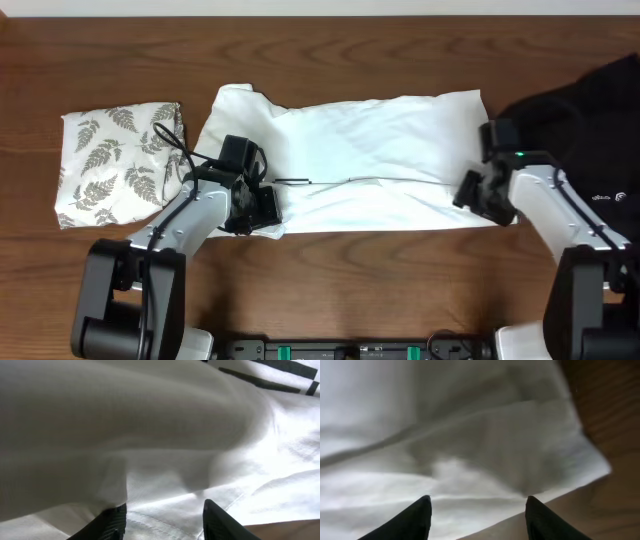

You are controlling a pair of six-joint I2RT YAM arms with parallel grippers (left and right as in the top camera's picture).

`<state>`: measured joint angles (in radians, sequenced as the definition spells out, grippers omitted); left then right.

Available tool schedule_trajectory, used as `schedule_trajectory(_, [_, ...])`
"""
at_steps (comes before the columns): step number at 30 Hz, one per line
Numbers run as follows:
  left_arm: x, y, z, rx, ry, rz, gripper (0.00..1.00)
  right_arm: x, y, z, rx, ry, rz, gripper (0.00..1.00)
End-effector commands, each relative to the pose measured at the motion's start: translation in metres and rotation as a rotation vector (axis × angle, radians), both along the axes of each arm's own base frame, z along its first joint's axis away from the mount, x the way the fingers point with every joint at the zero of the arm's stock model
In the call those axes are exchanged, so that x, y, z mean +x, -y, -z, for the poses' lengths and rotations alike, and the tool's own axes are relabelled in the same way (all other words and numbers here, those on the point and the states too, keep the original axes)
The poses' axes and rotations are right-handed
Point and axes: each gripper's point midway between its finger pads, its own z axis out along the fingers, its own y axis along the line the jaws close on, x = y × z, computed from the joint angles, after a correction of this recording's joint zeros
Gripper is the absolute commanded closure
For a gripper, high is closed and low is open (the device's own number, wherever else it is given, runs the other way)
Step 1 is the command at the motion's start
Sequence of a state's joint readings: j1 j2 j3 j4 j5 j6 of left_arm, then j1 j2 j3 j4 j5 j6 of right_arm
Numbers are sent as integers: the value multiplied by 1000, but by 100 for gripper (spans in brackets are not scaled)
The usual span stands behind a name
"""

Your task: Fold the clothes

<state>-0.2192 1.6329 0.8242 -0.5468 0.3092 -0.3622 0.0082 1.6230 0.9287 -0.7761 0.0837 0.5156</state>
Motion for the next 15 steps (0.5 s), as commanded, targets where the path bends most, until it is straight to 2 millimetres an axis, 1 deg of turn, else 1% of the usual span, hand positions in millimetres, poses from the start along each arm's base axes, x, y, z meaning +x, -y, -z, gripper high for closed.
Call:
schedule_trajectory(1, [-9, -3, 6, 19, -39, -1, 49, -7, 13, 4, 11, -8, 71, 41])
schedule_trajectory(4, [-9, -3, 6, 19, -39, -1, 49, -10, 22, 7, 10, -12, 70, 43])
schedule_trajectory(8, [-9, -3, 6, 19, -39, -1, 49, -13, 24, 10, 11, -21, 57, 43])
schedule_trajectory(12, [-9, -3, 6, 19, -39, -1, 49, -11, 23, 11, 10, -10, 50, 43])
schedule_trajectory(15, [-9, -3, 6, 19, -40, -2, 50, -4, 24, 10, 7, 19, 40, 42])
